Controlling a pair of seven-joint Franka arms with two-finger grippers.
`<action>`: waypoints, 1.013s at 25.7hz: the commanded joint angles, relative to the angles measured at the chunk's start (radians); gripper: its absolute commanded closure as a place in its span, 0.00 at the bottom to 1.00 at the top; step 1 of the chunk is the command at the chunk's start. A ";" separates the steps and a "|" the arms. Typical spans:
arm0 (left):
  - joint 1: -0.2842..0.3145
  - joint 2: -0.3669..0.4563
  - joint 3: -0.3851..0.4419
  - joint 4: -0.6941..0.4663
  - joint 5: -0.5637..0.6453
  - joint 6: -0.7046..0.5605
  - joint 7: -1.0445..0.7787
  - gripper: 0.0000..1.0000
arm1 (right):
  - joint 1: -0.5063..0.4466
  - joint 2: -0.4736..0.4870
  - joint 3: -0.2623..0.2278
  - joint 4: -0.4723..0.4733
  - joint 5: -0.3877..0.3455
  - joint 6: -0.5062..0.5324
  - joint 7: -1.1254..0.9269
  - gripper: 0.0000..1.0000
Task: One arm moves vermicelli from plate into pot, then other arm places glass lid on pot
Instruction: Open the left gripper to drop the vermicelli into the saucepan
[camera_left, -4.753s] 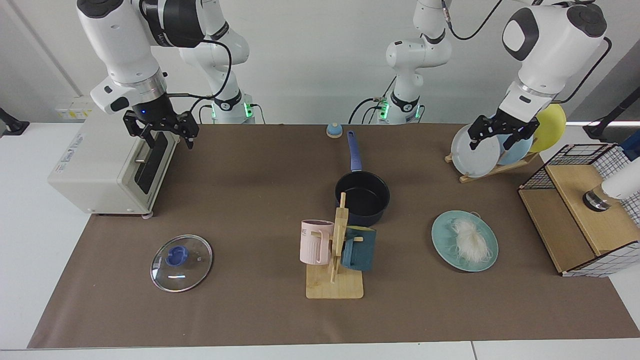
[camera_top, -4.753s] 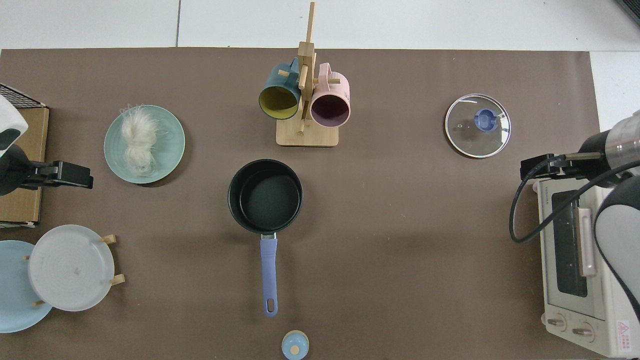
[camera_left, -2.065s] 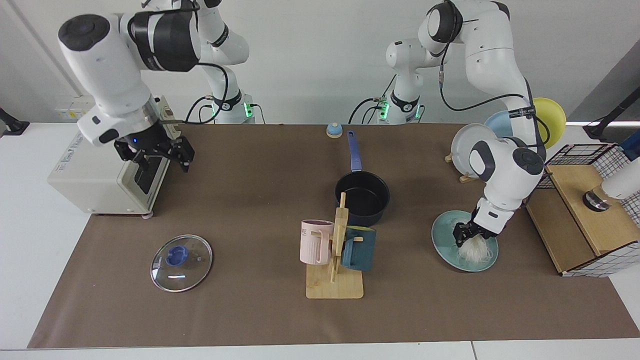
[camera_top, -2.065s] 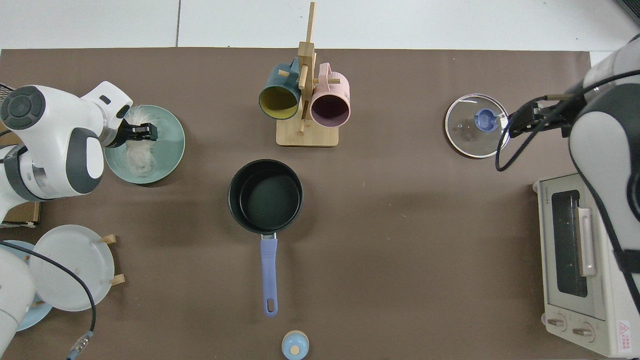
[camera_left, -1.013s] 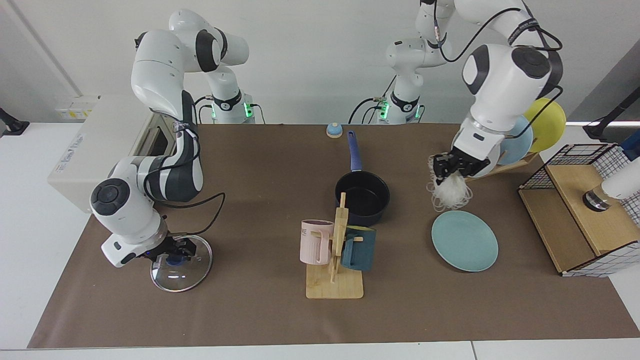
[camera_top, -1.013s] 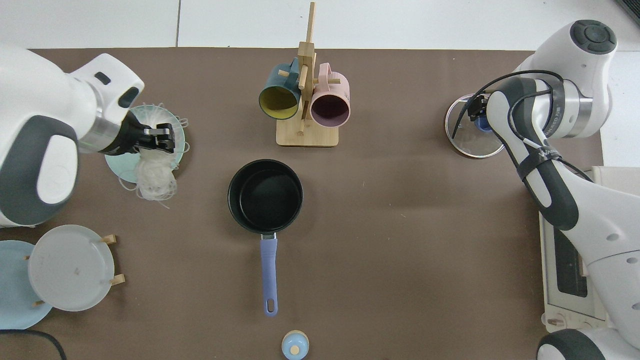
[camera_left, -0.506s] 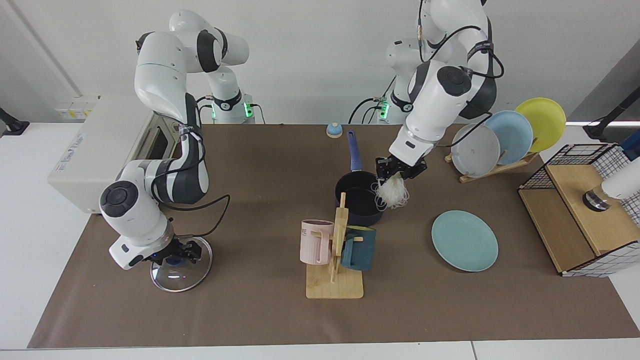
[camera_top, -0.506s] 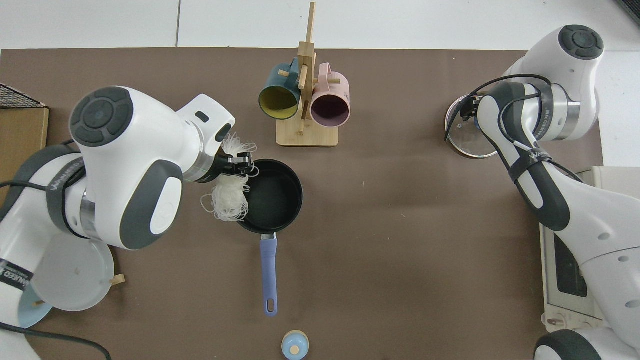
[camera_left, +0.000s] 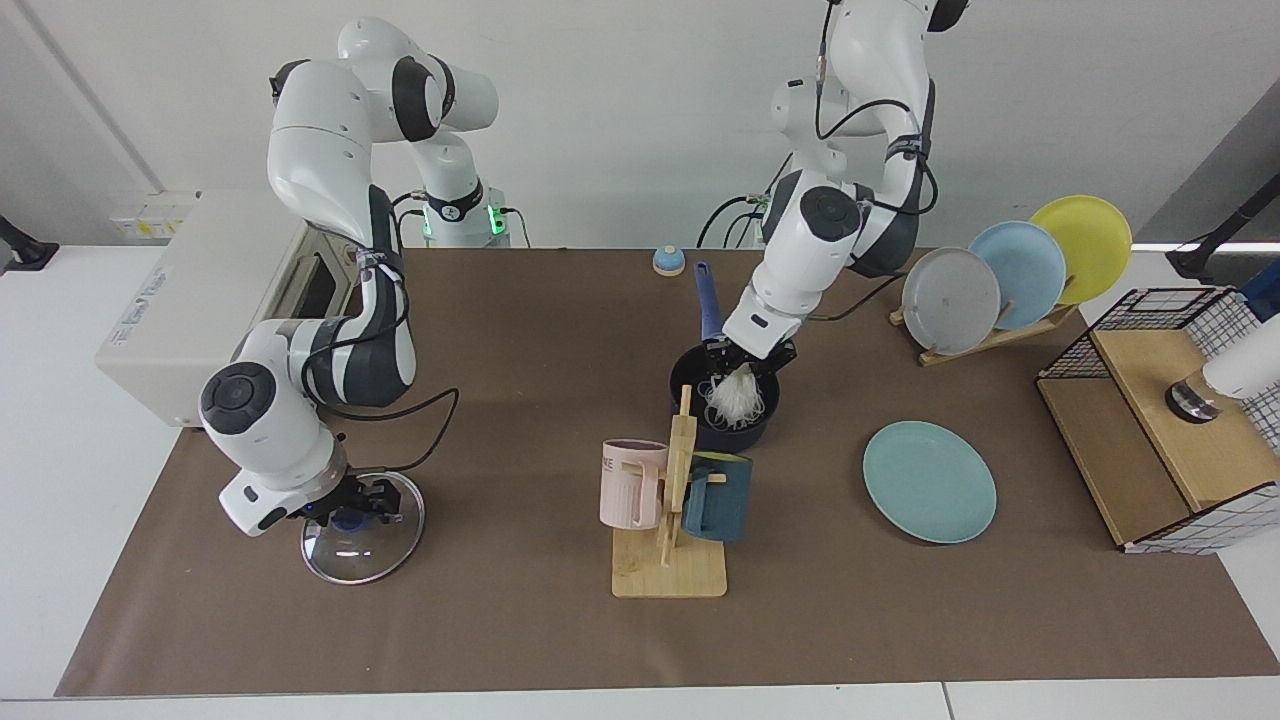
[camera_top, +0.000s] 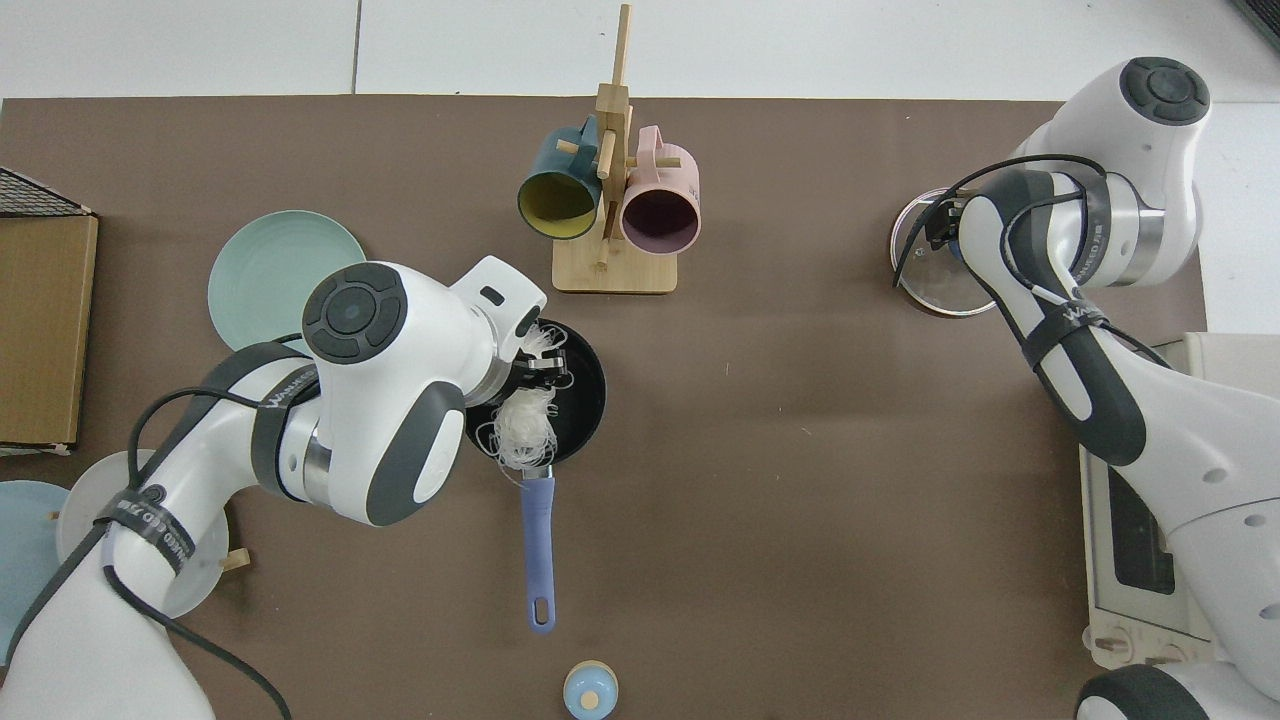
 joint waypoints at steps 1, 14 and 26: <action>-0.019 0.038 0.011 -0.007 -0.008 0.056 -0.012 1.00 | -0.011 -0.050 0.009 -0.054 0.002 0.009 -0.035 0.13; 0.049 0.006 0.020 0.049 0.012 -0.019 -0.006 0.00 | -0.016 -0.057 0.009 -0.059 0.012 -0.004 -0.085 1.00; 0.227 -0.160 0.025 0.272 0.015 -0.472 0.142 0.00 | 0.041 -0.170 0.010 -0.056 0.012 -0.101 -0.004 1.00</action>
